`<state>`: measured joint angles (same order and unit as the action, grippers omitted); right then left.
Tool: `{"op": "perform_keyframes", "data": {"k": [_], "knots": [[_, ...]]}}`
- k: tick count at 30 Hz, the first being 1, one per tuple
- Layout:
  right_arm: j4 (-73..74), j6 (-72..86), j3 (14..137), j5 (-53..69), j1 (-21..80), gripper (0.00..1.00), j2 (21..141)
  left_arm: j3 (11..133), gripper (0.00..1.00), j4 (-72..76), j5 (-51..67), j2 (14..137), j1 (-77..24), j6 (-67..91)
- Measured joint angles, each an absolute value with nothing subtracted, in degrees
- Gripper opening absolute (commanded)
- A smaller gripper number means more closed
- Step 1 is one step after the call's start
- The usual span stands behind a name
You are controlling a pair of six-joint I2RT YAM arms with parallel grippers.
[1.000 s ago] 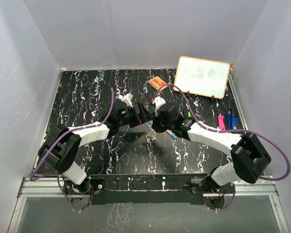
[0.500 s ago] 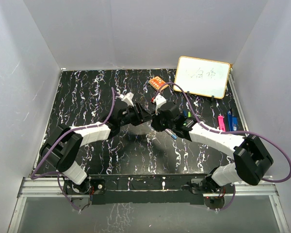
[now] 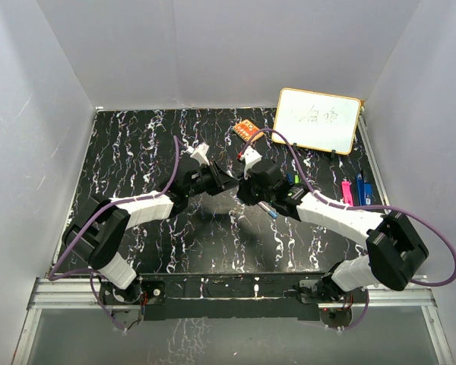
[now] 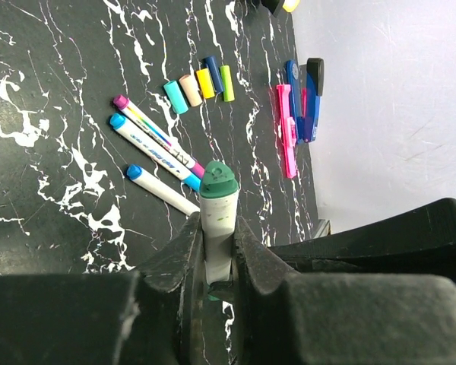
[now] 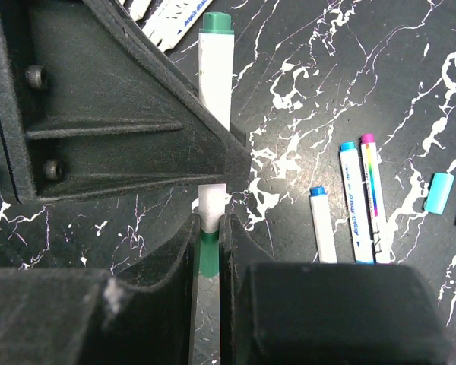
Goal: Open the pen caps
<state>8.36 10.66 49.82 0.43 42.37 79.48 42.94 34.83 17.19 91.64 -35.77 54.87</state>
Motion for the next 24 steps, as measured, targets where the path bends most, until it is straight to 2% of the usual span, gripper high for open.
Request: {"op": "perform_keyframes", "data": {"k": [3, 6, 11, 24], "knots": [[8.34, 10.61, 49.82, 0.38, 42.37, 0.32, 79.22, 42.94, 0.00, 35.14, 17.19, 91.64, -35.77, 55.07], [8.05, 10.79, 49.82, 0.78, 42.37, 0.48, 79.18, 42.94, 0.00, 35.07, 17.12, 91.64, -35.79, 55.13], [7.86, 10.63, 49.82, 1.56, 42.37, 0.48, 79.18, 42.94, 0.00, 34.35, 16.47, 91.61, -35.81, 55.35], [7.44, 10.79, 49.82, 2.22, 42.39, 0.37, 79.88, 43.16, 0.00, 32.16, 15.00, 89.54, -35.81, 56.12]]}}
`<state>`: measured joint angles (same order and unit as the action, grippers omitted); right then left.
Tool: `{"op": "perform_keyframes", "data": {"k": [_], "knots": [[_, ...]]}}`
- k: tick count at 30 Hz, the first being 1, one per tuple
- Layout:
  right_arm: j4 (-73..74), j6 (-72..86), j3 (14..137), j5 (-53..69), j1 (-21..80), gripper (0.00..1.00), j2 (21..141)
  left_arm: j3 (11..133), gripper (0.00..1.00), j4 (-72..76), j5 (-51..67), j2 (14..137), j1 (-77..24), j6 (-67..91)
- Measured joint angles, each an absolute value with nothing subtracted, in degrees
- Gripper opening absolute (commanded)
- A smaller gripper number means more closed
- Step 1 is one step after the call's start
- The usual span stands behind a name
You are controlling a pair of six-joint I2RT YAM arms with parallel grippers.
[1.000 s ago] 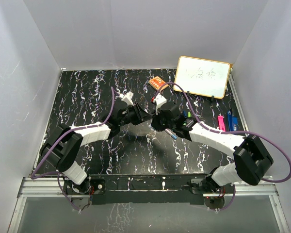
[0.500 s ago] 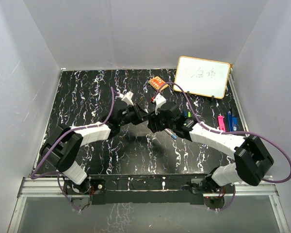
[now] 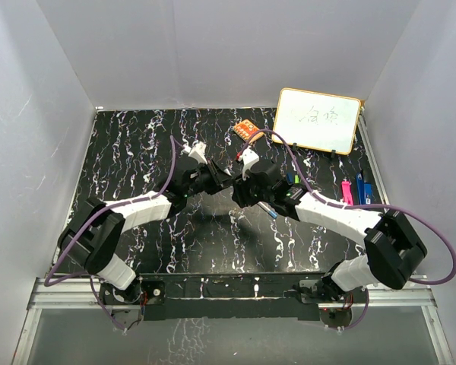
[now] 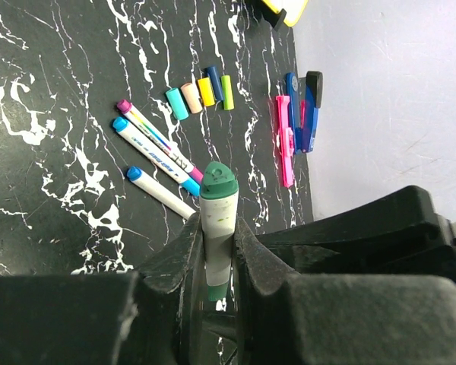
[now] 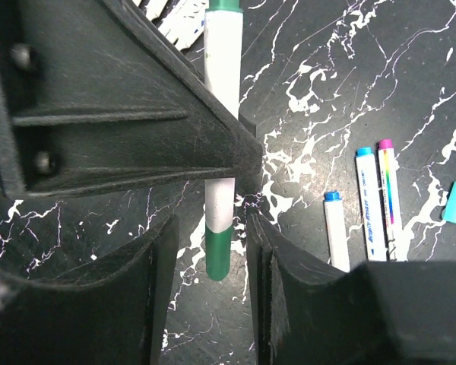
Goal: Open the pen caps
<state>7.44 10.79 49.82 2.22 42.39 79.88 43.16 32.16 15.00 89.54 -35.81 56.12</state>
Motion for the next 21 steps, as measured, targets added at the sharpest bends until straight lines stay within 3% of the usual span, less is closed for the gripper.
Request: {"op": "perform_keyframes", "data": {"k": [5, 9, 21], "knots": [[7.42, 10.79, 49.82, 2.37, 42.37, 0.26, 80.34, 43.20, 0.00, 32.03, 14.94, 88.88, -35.81, 56.21], [7.42, 10.63, 49.82, 2.31, 42.37, 0.00, 80.34, 43.20, 0.00, 31.55, 14.76, 88.60, -35.81, 56.18], [5.87, 10.83, 49.82, 2.57, 42.37, 0.00, 80.36, 43.20, 0.00, 29.54, 12.78, 86.74, -34.57, 56.82]]}}
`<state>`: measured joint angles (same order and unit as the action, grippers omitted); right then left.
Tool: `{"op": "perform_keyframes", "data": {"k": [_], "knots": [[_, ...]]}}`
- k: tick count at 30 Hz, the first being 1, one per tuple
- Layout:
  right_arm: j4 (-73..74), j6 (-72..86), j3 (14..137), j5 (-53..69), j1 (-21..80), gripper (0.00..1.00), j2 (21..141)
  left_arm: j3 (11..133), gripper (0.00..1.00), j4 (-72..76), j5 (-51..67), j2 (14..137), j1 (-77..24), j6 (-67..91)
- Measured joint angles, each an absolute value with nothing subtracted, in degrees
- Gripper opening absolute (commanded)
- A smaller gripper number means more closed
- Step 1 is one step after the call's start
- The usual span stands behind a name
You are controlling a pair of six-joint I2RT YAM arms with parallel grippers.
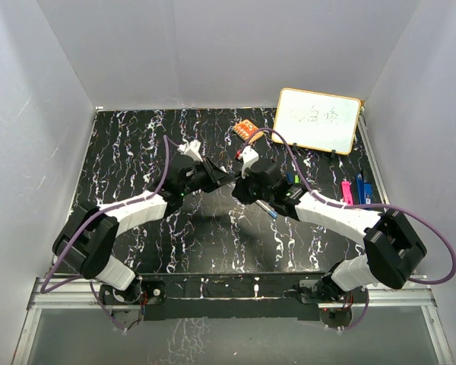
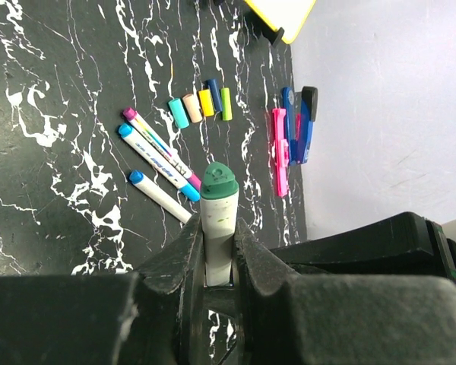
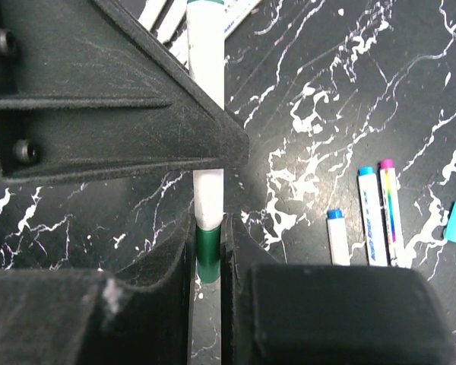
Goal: Open the pen caps
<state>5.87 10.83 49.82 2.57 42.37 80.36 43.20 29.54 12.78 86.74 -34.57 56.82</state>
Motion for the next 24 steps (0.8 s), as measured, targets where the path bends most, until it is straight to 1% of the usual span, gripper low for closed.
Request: {"op": "perform_keyframes", "data": {"k": [8, 18, 20, 24], "knots": [[-0.54, 11.05, 49.82, 3.38, 42.65, 0.00, 81.47, 43.57, 0.00, 28.38, 19.22, 85.41, -28.21, 58.72], [-6.11, 11.53, 49.82, 3.36, 42.76, 0.00, 81.36, 46.94, 0.00, 24.10, 24.51, 84.58, -23.88, 57.93], [-2.57, 11.27, 49.67, 3.42, 42.87, 0.00, 80.77, 47.13, 0.00, 24.58, 21.47, 84.49, -22.02, 57.45], [6.55, 10.94, 47.92, 3.40, 42.74, 0.00, 80.29, 48.03, 0.00, 25.98, 13.17, 84.49, -12.19, 56.60]]}}
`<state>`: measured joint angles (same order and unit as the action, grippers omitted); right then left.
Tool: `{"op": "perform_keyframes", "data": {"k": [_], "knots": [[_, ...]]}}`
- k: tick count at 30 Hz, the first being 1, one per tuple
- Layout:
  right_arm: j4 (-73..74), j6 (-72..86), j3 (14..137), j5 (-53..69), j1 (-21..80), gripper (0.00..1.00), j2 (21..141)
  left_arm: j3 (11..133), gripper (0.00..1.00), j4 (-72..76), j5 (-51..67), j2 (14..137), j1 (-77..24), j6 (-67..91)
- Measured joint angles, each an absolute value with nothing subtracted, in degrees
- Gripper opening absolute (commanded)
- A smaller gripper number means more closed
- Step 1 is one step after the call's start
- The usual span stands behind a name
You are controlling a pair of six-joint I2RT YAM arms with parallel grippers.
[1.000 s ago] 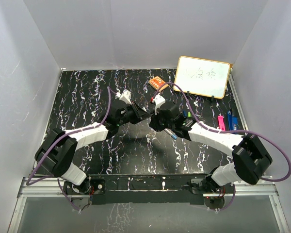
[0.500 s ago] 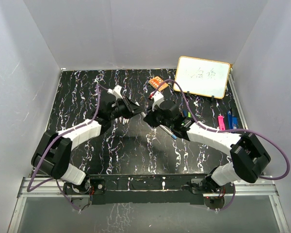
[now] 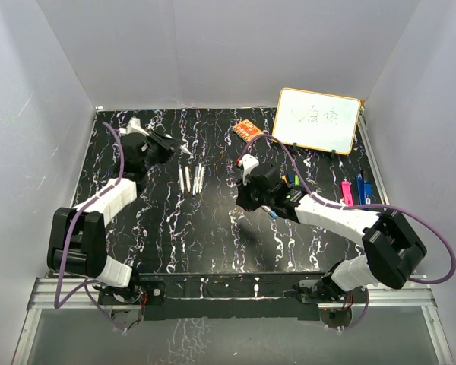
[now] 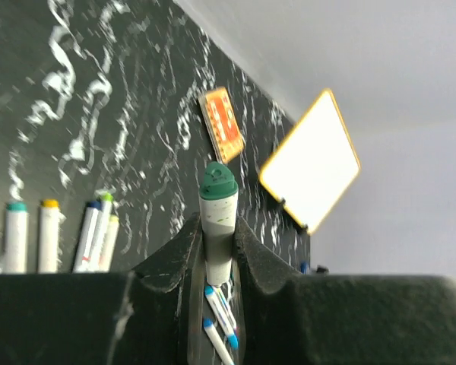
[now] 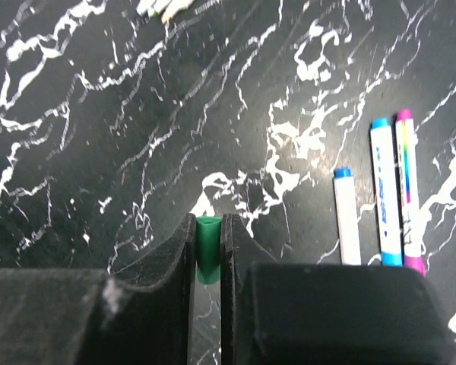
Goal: Open the pen caps
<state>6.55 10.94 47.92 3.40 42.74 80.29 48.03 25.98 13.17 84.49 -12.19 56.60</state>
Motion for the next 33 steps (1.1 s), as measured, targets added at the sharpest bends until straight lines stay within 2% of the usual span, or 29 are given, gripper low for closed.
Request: {"op": "perform_keyframes", "data": {"k": [6, 12, 21, 33], "knots": [[10.98, 10.81, 47.86, 1.93, 42.74, 0.00, 80.14, 48.42, 0.00, 25.47, 9.80, 83.96, -9.61, 55.37], [14.11, 11.03, 50.19, -4.25, 41.47, 0.00, 80.49, 51.53, 0.00, 17.96, 10.28, 83.42, -9.76, 50.43], [16.29, 10.96, 59.20, -7.40, 31.79, 0.00, 89.93, 58.41, 0.00, 0.43, 10.55, 83.15, -9.52, 39.31], [17.02, 9.26, 65.41, -7.20, 26.87, 0.00, 99.77, 60.36, 0.00, -9.15, 11.27, 89.84, -6.00, 31.68]]}}
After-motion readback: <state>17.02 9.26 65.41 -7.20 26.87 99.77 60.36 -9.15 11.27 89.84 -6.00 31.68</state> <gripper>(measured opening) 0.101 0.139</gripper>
